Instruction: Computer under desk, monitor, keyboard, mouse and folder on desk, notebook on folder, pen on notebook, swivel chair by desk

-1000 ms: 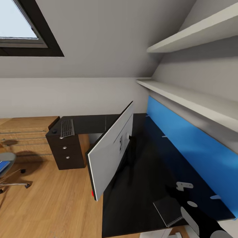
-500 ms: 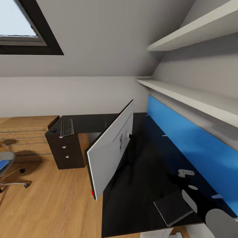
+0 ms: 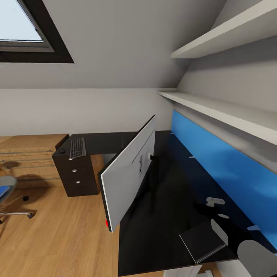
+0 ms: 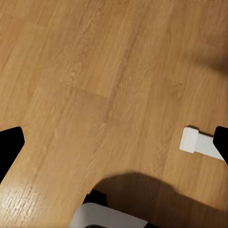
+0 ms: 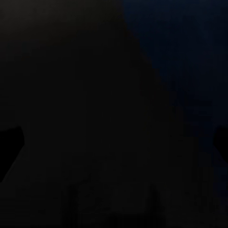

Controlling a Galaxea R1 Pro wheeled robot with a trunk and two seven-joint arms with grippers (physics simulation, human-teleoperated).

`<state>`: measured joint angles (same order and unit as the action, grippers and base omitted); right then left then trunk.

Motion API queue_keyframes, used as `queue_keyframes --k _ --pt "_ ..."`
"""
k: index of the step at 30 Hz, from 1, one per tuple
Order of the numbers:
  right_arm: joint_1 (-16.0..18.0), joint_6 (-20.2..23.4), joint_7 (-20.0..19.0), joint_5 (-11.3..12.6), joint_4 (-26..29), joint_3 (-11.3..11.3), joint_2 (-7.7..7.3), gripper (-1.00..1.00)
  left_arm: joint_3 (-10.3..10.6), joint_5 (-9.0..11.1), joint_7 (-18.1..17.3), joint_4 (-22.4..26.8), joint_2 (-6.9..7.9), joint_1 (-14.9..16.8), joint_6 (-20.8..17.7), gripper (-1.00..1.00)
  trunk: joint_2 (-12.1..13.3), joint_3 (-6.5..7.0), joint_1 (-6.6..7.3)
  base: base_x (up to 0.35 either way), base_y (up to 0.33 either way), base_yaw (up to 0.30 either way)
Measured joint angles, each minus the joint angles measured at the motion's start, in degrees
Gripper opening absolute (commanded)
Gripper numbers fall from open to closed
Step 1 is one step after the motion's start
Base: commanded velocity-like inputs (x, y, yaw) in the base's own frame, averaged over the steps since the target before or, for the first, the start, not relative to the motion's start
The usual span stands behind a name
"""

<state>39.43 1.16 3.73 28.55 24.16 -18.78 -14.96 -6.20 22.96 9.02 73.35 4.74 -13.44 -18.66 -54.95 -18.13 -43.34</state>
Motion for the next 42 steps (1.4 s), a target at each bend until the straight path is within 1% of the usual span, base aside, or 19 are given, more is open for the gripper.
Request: queue_keyframes --k 10,16,25,26,33,40,42 --pt "0.0 0.4 0.2 0.1 0.1 -0.1 0.08 1.0 -0.1 0.0 0.0 0.0 -0.01 0.0 0.0 1.0 0.0 0.0 0.0 0.0 0.0 0.0" --pt "0.0 4.5 0.2 0.3 0.1 0.0 0.04 1.0 -0.2 0.0 0.0 0.1 0.06 0.0 0.1 1.0 0.0 0.0 0.0 0.0 0.0 0.0" --pt "0.0 6.2 0.2 2.5 0.1 0.1 0.01 1.0 -0.2 0.0 0.0 0.1 0.07 0.0 0.1 1.0 0.0 0.0 0.0 0.0 0.0 0.0" --pt "0.0 6.9 0.2 2.8 0.0 0.2 0.01 1.0 -0.2 0.0 0.1 0.1 0.07 0.0 0.1 1.0 0.0 0.0 0.0 0.0 0.0 0.0" --pt "0.0 8.8 0.2 2.9 0.0 0.3 -0.05 1.0 -0.2 0.0 0.1 0.1 0.07 0.0 0.1 1.0 0.0 0.0 0.0 0.0 0.0 0.0" --pt "0.0 9.2 0.2 2.9 0.0 0.3 -0.1 1.0 -0.3 0.0 0.2 0.1 0.07 0.0 0.9 1.0 -2.8 -1.25 -1.53 0.0 0.0 0.0" --pt "0.0 9.3 0.2 2.9 -0.1 0.4 -0.13 1.0 -0.4 0.1 0.1 0.1 0.07 0.0 1.1 1.0 -2.8 -1.26 -1.54 0.0 0.0 0.0"
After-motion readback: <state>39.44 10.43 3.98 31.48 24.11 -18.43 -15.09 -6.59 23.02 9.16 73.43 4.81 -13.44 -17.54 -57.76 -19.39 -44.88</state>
